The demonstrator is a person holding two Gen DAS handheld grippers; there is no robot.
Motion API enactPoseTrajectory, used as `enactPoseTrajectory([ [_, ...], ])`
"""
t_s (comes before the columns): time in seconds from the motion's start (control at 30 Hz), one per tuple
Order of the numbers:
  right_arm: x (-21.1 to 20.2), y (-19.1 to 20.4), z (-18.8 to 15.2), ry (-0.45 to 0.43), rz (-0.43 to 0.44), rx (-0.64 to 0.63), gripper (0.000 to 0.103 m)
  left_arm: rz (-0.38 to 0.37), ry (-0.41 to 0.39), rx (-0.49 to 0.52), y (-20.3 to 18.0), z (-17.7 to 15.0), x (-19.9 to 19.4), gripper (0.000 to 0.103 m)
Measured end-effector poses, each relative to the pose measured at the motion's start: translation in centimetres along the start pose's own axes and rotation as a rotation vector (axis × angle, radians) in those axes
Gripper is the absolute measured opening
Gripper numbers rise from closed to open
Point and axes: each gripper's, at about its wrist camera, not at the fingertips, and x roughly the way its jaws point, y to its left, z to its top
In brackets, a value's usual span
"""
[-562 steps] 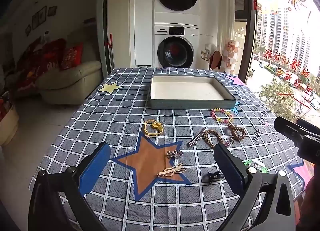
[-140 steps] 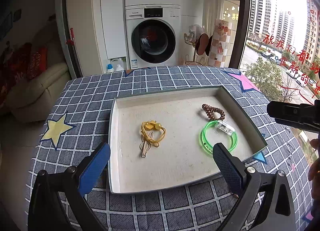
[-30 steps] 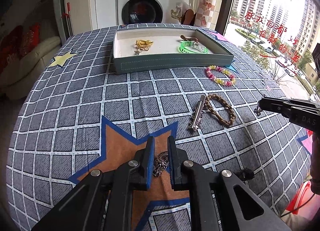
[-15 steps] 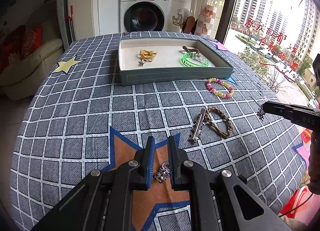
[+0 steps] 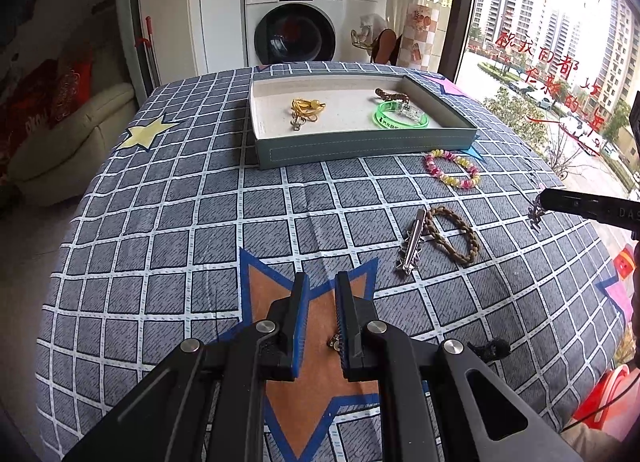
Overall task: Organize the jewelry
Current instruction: 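Lift the heart pendant with the left tool while the right tool lifts the charm, then carry the pendant with the left tool into the tray while the right tool carries the charm there, open both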
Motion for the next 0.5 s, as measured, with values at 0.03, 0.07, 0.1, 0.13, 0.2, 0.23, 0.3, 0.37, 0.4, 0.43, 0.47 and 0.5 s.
enactPoseTrajectory([
  [0.03,0.1,0.0,-0.2,0.005,0.001,0.002,0.009,0.004,0.000,0.003,-0.1,-0.2,0.0,0.026],
  [0.07,0.3,-0.1,-0.5,0.010,0.001,0.002,0.009,0.005,-0.002,0.004,-0.2,-0.4,0.0,0.026],
  [0.1,0.3,-0.1,-0.6,0.014,0.001,0.002,0.009,0.006,-0.001,0.001,-0.3,-0.6,0.0,0.026],
  [0.13,0.4,-0.1,-0.8,0.017,0.002,0.002,0.009,0.005,0.001,0.001,-0.3,-0.7,0.0,0.037],
  [0.2,0.4,-0.2,-1.0,0.019,0.003,0.003,0.009,0.016,-0.018,0.003,-0.3,-0.8,-0.3,0.091],
  [0.23,0.4,-0.2,-1.0,0.019,0.004,0.005,0.009,0.034,-0.046,0.002,-0.3,-0.9,-0.7,0.103],
  [0.3,0.4,-0.3,-1.1,0.021,0.008,0.010,0.009,0.043,-0.077,0.020,-0.5,-0.9,-1.2,0.103],
  [0.37,0.4,-0.4,-1.2,0.023,0.011,0.011,0.009,0.062,-0.059,0.037,-0.6,-0.7,-0.8,0.103],
  [0.4,0.4,-0.4,-1.3,0.026,0.012,0.012,0.009,0.069,-0.048,0.045,-0.7,-0.7,-0.5,0.103],
  [0.43,0.5,-0.4,-1.4,0.028,0.013,0.013,0.009,0.069,-0.034,0.052,-0.7,-0.7,-0.1,0.103],
  [0.47,0.5,-0.4,-1.5,0.028,0.015,0.015,0.009,0.063,-0.019,0.057,-0.8,-0.8,0.2,0.103],
  [0.5,0.4,-0.4,-1.6,0.028,0.018,0.016,0.009,0.054,-0.005,0.061,-0.9,-0.8,0.6,0.103],
])
